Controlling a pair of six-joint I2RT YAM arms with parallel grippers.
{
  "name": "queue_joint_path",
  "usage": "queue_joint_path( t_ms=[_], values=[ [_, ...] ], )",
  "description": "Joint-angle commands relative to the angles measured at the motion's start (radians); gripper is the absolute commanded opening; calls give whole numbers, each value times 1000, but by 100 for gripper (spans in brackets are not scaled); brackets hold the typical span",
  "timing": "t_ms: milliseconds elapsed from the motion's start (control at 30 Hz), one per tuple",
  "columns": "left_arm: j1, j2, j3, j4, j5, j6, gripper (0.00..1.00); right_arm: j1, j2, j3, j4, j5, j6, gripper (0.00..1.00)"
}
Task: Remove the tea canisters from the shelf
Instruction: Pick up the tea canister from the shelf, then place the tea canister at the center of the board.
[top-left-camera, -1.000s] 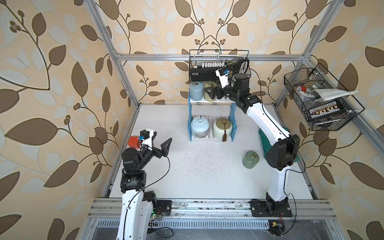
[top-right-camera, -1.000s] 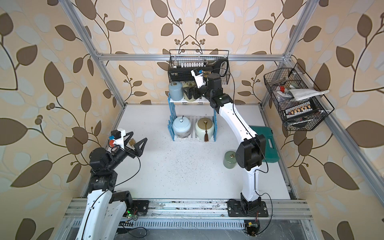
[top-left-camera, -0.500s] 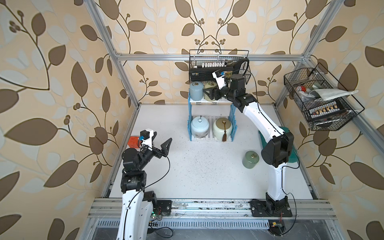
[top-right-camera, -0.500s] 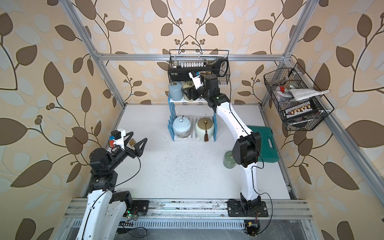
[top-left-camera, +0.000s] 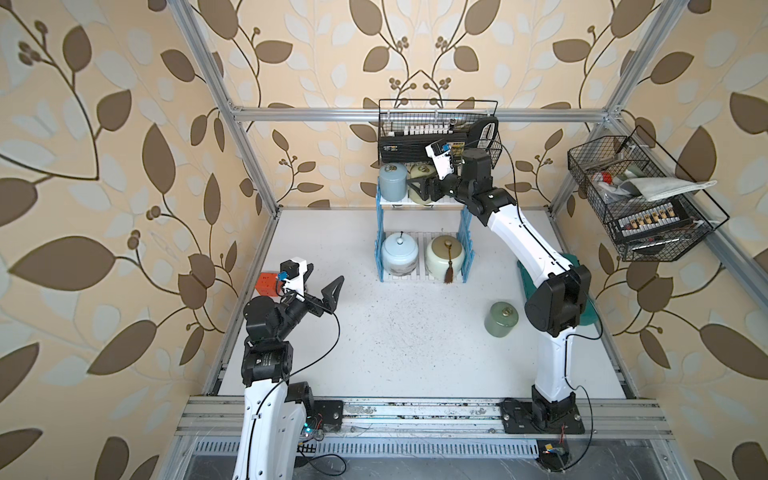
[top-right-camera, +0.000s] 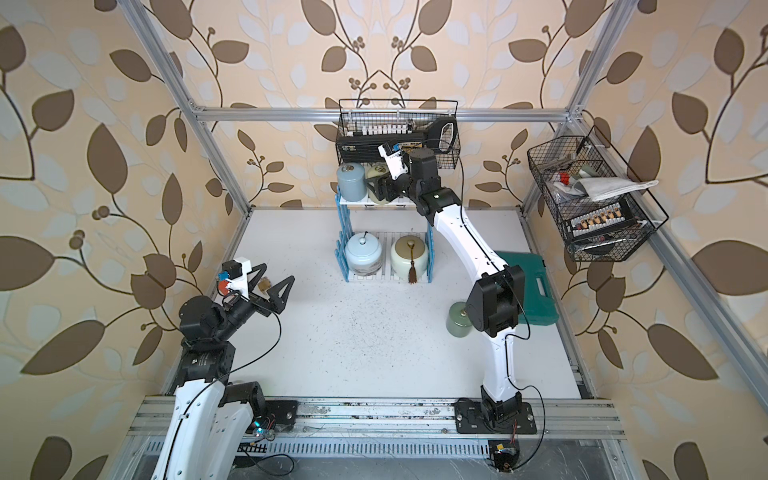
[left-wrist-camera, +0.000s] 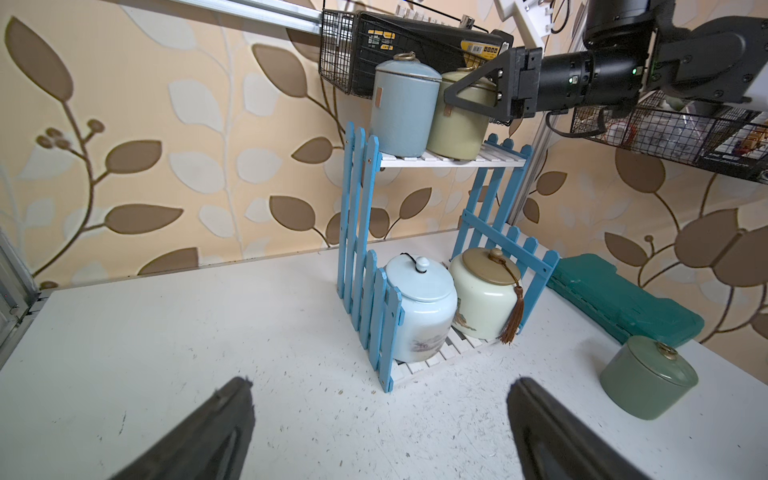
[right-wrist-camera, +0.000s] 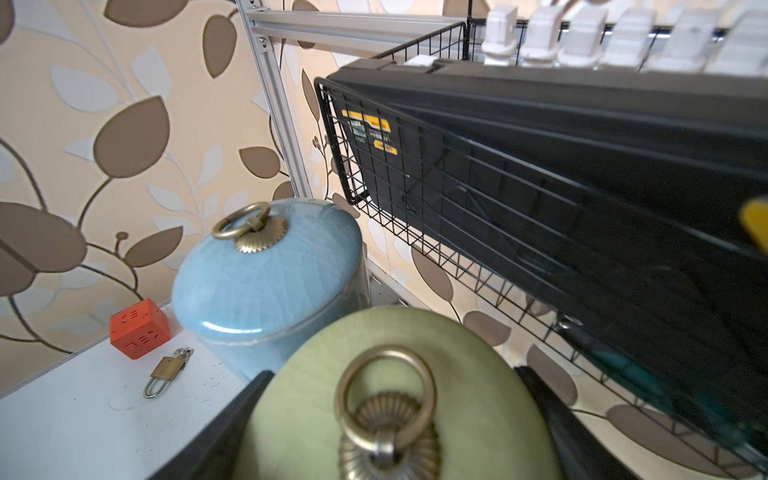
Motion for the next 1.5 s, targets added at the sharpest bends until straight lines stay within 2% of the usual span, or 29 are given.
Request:
queue_joint_path(
  t_ms=[0,300,567,933,1100,1367,1467],
  values=[
    [-10,2,61,-30,-21,11,99,-1,-119,-29,37,14,20,28],
    [-57,63,192,-185,-56,69,99,19,-332,-209,47,40,21,27],
    [-59,162,340,-290,-61,52,99,73,-598,-514,129,73,15,28],
    [-60,245,444,-319,-47,76,99,136,-828,-847,186,138,22,30],
    [-59,253,455,-294,-59,97,99,165,-891,-988,216,157,26,32],
    [-57,223,441,-294,-55,92,99,183,-980,-1239,397,167,70,32],
    [-46,217,422,-271,-56,62,99,199,-1006,-1322,449,241,102,32]
  ],
)
